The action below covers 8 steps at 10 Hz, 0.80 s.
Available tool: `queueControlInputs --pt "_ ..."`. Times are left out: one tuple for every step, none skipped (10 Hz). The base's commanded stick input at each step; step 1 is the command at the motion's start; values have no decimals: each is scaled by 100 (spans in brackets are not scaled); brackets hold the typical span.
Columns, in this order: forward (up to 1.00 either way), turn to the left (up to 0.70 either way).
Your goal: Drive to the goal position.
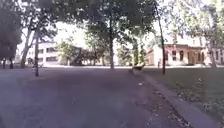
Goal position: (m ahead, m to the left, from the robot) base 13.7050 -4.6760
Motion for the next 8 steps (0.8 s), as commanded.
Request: queueControlInputs --pt "70 0" --pt "70 0" --pt "70 0" --pt "70 0" --pt "70 -3" --pt "70 -13" --pt "70 -14" --pt "70 -14"
